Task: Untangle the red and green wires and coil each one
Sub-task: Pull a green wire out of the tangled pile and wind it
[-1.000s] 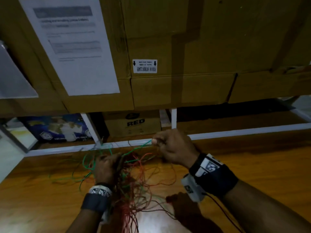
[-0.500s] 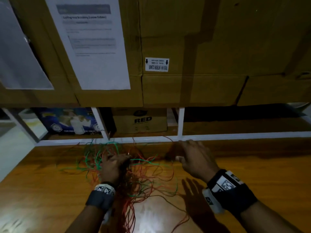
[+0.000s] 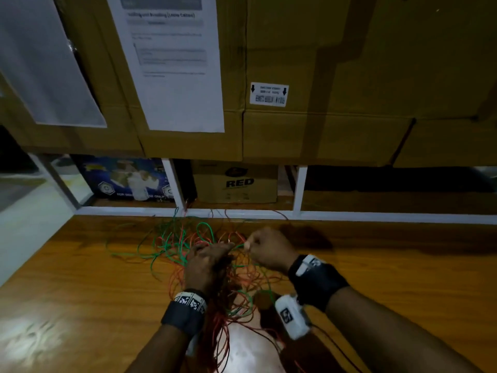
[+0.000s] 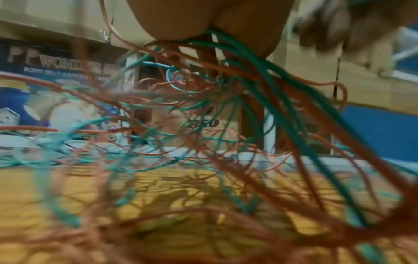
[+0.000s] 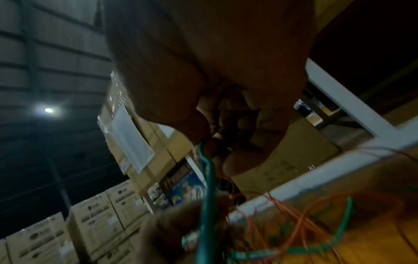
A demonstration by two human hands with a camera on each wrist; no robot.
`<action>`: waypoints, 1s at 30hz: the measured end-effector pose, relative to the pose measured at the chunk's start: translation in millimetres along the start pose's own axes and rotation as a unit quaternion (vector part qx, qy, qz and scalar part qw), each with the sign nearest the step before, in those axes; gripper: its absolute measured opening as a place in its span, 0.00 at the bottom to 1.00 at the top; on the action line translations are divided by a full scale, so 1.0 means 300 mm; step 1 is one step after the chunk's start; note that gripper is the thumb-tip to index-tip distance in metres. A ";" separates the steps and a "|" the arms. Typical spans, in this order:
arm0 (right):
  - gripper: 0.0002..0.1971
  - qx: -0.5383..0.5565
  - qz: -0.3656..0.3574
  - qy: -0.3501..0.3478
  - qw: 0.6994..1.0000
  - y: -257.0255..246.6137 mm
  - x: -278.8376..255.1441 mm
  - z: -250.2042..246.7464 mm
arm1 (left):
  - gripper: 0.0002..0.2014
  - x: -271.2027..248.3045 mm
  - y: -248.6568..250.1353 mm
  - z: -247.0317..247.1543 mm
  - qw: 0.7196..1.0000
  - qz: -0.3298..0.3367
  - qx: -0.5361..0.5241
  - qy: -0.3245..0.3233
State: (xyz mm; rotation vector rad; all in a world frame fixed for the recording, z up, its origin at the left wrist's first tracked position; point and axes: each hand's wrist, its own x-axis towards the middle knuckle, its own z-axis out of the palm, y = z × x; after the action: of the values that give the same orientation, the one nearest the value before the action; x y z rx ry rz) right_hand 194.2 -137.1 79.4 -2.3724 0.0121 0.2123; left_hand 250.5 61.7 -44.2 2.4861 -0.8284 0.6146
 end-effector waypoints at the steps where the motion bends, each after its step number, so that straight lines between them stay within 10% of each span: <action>1: 0.14 0.021 -0.008 0.010 1.000 -0.015 -0.006 -0.037 | 0.16 0.004 -0.006 -0.005 1.000 -0.008 -0.008 0.014; 11: 0.11 0.146 -0.067 0.139 0.977 -0.021 -0.247 -0.554 | 0.24 -0.022 -0.227 -0.119 0.988 -0.140 0.065 0.012; 21: 0.11 0.052 -0.074 0.153 0.984 0.077 -0.301 -0.464 | 0.20 0.097 0.089 -0.103 0.997 -0.056 -0.048 -0.032; 30: 0.08 0.085 -0.080 0.284 0.952 0.121 -0.468 -0.706 | 0.20 0.056 -0.003 -0.036 0.977 -0.184 -0.105 0.018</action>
State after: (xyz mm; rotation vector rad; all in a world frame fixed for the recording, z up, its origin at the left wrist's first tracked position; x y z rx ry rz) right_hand 84.9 -316.1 227.2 -2.1702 0.1056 -0.5331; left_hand 260.4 60.6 -26.8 2.3410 -0.3796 0.4160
